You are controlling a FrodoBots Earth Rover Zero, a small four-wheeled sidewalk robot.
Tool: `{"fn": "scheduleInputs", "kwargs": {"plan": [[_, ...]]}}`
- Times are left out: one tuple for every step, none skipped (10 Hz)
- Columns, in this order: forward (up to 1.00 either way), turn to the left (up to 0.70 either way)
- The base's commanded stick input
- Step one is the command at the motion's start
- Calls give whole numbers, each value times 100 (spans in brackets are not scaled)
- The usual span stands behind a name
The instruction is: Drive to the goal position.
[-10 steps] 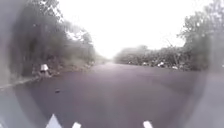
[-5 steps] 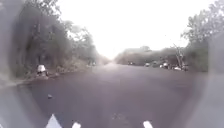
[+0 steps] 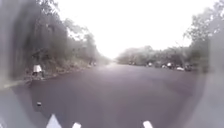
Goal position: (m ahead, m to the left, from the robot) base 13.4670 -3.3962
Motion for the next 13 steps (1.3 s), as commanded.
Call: {"fn": "scheduleInputs", "kwargs": {"plan": [[70,0],[70,0],[70,0],[70,0],[70,0],[70,0],[70,0],[70,0],[70,0],[70,0],[70,0],[70,0],[70,0]]}}
